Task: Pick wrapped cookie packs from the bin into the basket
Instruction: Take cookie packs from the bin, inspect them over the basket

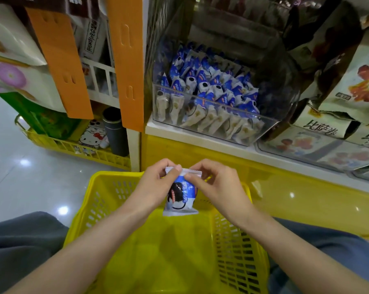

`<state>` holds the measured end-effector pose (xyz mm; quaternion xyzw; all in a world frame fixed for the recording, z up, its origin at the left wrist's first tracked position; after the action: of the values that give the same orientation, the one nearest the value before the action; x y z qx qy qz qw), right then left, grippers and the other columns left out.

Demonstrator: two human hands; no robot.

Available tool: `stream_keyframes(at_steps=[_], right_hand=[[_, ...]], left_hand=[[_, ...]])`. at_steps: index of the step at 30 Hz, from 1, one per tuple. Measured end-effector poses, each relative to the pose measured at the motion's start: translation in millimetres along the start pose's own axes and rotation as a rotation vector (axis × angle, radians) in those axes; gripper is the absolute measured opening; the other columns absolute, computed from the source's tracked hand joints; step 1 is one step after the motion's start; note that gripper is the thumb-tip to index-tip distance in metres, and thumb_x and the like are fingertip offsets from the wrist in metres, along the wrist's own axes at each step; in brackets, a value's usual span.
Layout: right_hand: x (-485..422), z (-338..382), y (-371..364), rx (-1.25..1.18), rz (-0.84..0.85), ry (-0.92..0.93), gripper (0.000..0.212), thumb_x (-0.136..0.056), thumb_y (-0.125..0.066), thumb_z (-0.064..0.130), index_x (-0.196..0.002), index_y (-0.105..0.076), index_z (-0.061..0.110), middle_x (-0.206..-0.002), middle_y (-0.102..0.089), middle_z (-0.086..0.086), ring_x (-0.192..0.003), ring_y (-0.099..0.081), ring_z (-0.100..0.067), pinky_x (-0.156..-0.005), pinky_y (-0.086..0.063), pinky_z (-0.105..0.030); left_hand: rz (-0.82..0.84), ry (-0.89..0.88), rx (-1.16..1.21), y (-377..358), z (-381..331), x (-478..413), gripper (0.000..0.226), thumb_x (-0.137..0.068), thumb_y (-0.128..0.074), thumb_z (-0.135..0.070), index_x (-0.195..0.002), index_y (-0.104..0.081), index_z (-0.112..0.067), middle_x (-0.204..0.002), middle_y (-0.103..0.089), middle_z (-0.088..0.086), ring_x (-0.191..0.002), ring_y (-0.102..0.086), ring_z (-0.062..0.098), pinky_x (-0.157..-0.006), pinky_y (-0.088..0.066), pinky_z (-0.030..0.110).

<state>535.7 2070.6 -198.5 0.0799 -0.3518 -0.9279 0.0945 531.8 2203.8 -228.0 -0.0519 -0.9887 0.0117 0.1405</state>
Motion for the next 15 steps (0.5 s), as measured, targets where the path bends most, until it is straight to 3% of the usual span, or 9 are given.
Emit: stream_keyframes(at_steps=[3, 5, 9, 12, 15], right_hand=[[4, 9, 3, 0.308, -0.023, 0.191, 0.009, -0.084, -0.064, 0.028, -0.085, -0.066, 0.019, -0.079, -0.062, 0.008, -0.076, -0.054, -0.007, -0.064, -0.044, -0.023], [5, 12, 4, 0.351, -0.033, 0.224, 0.011, -0.085, -0.062, 0.03, -0.085, -0.066, 0.02, -0.078, -0.061, 0.009, -0.074, -0.053, -0.006, -0.062, -0.044, -0.023], [-1, 3, 12, 0.047, -0.101, -0.001, 0.008, -0.085, -0.064, 0.02, -0.078, -0.063, 0.022, -0.073, -0.062, 0.013, -0.067, -0.056, 0.0, -0.06, -0.041, -0.008], [-4, -12, 16, -0.373, -0.124, -0.324, 0.015, -0.09, -0.058, 0.011, -0.076, -0.056, 0.017, -0.08, -0.065, -0.003, -0.063, -0.063, -0.007, -0.058, -0.054, -0.018], [-1, -17, 13, -0.778, -0.05, -0.549, 0.008, -0.093, -0.052, 0.008, -0.086, -0.054, 0.005, -0.087, -0.065, -0.014, -0.066, -0.067, -0.01, -0.06, -0.057, -0.021]], left_hand=[[0.029, 0.018, 0.026, -1, 4, 0, 0.023, -0.093, -0.05, -0.017, -0.071, -0.051, -0.014, -0.067, -0.055, 0.003, -0.054, -0.053, -0.003, -0.05, -0.041, 0.01], [0.031, 0.024, 0.05, -3, 5, 0, 0.02, -0.094, -0.049, -0.02, -0.075, -0.055, -0.014, -0.069, -0.059, 0.001, -0.058, -0.056, -0.003, -0.051, -0.042, 0.009], [0.064, 0.072, 0.092, -7, 8, 2, 0.016, -0.091, -0.053, -0.02, -0.1, -0.059, -0.009, -0.088, -0.067, 0.005, -0.073, -0.062, 0.005, -0.063, -0.049, 0.014], [0.067, 0.068, 0.05, -4, 7, 6, 0.029, -0.082, -0.065, -0.01, -0.109, -0.056, -0.007, -0.095, -0.069, 0.005, -0.075, -0.066, 0.008, -0.064, -0.054, 0.019], [-0.028, 0.03, 0.128, 6, 2, 4, 0.032, -0.08, -0.066, -0.006, -0.11, -0.057, -0.01, -0.098, -0.071, 0.003, -0.078, -0.066, 0.008, -0.067, -0.054, 0.02]])
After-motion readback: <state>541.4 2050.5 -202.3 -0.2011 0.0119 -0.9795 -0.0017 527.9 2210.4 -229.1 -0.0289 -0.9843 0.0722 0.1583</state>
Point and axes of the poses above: each hand's wrist, its own x-axis away from the middle knuckle, its own y-axis out of the back of the hand, z = x × y, the point moved 4 cm from there along -x, towards the middle knuckle
